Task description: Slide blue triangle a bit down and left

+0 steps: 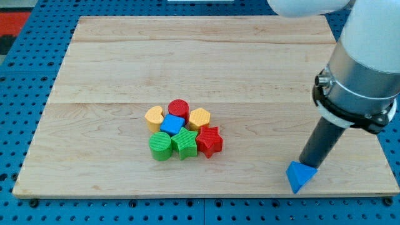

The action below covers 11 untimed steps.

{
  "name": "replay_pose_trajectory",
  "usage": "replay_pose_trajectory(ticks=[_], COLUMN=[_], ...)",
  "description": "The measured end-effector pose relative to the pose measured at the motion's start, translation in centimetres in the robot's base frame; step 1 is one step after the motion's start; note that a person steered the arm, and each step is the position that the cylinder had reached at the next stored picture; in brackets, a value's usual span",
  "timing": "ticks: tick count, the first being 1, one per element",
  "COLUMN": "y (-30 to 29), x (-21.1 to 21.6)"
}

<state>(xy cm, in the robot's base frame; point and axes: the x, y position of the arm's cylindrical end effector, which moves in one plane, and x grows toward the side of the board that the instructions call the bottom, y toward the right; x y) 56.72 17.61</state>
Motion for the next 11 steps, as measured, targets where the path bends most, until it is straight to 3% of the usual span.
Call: replay_pose_trajectory(ticks=[1, 3, 5, 9, 11], y=[2.3, -1.7, -0.8, -26.3, -28.1], x=[1.2, 2.8, 5.2, 3.9, -1.1])
